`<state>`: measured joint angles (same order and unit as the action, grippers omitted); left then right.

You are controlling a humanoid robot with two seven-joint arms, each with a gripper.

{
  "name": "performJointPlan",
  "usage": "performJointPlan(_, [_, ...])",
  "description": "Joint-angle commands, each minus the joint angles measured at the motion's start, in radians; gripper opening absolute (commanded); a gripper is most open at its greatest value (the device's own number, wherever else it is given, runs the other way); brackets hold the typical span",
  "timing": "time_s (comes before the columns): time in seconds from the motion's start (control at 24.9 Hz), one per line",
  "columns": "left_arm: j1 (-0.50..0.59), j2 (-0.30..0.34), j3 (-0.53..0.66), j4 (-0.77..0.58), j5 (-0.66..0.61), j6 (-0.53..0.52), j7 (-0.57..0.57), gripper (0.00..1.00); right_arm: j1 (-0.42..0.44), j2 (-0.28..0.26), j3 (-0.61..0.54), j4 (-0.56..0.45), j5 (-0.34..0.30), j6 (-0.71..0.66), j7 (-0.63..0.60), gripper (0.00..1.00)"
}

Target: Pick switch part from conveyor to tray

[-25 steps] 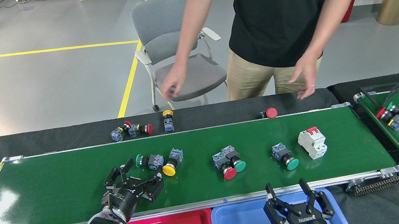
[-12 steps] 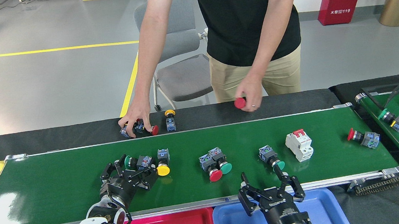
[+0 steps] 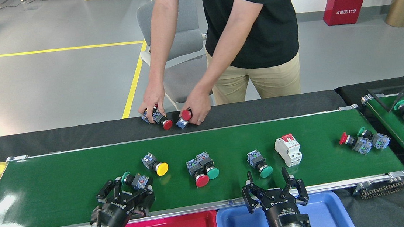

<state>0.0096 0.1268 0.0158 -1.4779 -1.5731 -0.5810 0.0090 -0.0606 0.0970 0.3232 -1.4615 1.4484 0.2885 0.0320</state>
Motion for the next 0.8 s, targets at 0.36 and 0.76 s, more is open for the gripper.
performJointPlan(0.36, [0.300,-0.036,0.082,-0.275,0.012,-0.204,0.009,1.00,-0.122,0.023,0.048,0.130,-0.005,-0.008,0.054,0.28])
performJointPlan(0.76, [0.289,-0.191,0.512,-0.232,0.035,0.043,0.011,1.00,-0.047,0.015,0.048,-0.025,-0.016,-0.160,0.068,0.17])
